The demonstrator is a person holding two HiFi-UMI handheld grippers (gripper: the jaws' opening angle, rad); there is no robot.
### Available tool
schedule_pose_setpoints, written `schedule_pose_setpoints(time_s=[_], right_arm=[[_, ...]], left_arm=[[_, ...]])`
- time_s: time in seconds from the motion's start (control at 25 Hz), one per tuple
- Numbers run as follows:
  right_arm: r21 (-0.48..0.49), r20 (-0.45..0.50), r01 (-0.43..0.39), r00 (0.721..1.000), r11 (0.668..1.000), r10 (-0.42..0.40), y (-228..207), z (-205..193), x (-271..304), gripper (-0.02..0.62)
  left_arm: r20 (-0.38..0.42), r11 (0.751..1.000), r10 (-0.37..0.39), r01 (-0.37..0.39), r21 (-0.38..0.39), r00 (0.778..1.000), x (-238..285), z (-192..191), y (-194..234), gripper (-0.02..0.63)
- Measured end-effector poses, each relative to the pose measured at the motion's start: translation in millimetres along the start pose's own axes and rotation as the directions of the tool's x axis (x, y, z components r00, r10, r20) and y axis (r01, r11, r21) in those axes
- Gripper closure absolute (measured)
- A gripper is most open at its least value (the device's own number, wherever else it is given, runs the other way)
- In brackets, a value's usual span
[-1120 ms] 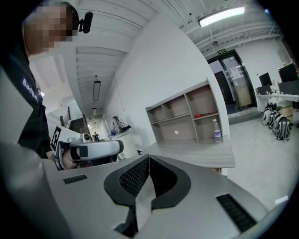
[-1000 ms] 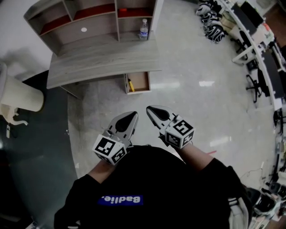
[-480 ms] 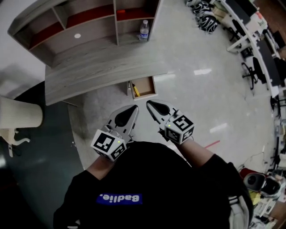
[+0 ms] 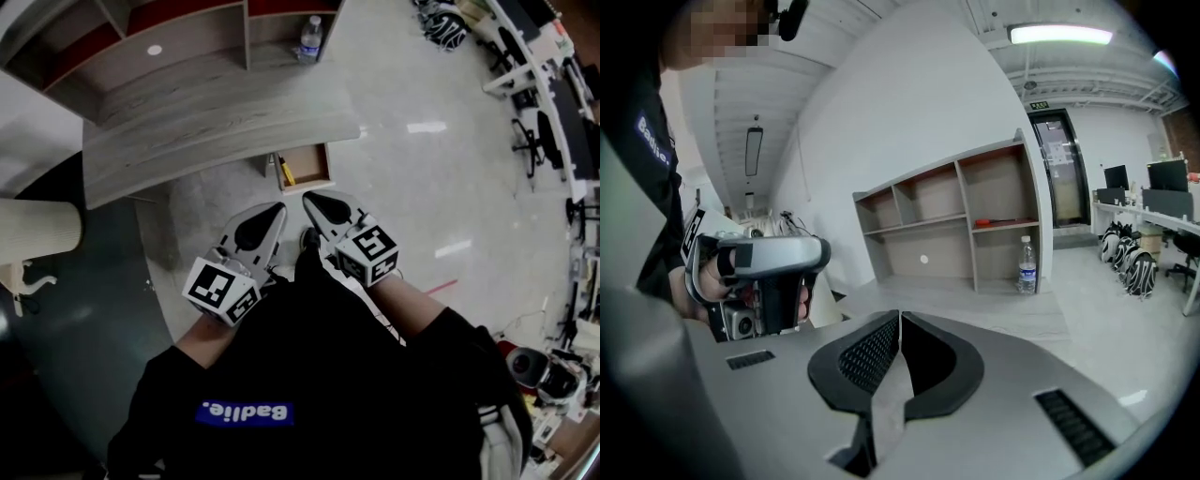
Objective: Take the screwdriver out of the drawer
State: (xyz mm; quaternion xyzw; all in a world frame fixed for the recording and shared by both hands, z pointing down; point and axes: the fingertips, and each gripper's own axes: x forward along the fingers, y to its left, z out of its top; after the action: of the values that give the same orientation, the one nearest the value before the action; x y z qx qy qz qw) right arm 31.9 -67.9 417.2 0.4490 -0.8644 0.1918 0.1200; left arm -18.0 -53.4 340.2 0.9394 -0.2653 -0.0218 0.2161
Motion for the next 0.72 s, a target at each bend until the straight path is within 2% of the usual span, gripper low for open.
schedule_pose_setpoints(time_s=[0.36, 0.6, 0.72], right_arm=[[-0.029, -0.123, -0.031, 0.992, 0.999, 0.027, -53, -36, 34, 0.561], [-0.037, -0.2, -0.036, 0.979, 0.999, 0.028, -86, -68, 64, 0.56], [-0.035, -0.235, -0.033, 0.972, 0.999, 0.024, -98, -87, 77, 0.525]], left_arm=[[-0.008, 0.99, 0.137, -0.137, -0.021, 0.991, 24, -2, 29, 0.607], [-0.008, 0.98, 0.199, -0.199, -0.02, 0.98, 38, -3, 51, 0.607], [0.005, 0.973, 0.23, -0.229, -0.022, 0.973, 39, -2, 60, 0.607]])
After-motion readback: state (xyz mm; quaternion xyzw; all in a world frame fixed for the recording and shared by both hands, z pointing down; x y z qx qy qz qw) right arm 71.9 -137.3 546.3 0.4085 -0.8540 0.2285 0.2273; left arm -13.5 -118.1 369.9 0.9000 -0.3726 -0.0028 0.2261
